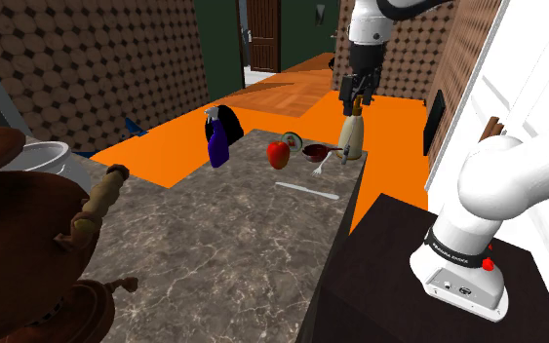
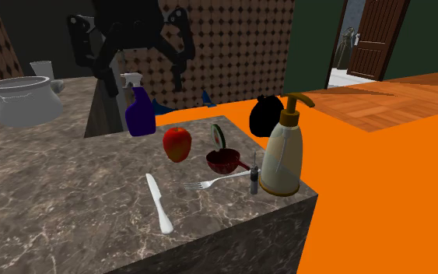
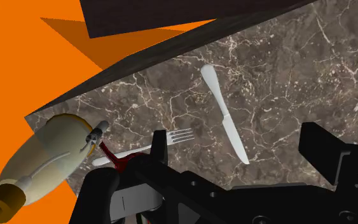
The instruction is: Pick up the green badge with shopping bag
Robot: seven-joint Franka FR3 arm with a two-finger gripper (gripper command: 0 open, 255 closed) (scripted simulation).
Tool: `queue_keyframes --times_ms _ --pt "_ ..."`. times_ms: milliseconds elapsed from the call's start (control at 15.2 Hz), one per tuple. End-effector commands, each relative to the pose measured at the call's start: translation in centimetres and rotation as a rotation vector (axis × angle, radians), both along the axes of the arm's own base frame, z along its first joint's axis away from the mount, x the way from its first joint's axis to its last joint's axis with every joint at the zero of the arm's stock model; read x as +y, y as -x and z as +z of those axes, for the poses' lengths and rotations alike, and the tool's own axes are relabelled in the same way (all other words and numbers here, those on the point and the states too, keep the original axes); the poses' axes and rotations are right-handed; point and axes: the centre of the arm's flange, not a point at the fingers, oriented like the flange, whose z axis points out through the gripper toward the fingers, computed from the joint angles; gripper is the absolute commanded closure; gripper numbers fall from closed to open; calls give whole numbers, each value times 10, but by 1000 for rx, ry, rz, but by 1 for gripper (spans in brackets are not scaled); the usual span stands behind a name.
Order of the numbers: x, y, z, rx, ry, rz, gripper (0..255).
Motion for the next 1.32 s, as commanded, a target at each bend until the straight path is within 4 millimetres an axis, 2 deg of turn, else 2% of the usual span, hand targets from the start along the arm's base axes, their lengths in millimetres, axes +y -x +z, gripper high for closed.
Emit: queue_keyframes --times_ms 0,660,1254 --pt "0 0 0 0 0 0 0" --pt "-62 -89 -68 -20 17 111 0" --pt "-110 -175 -127 -38 33 211 0"
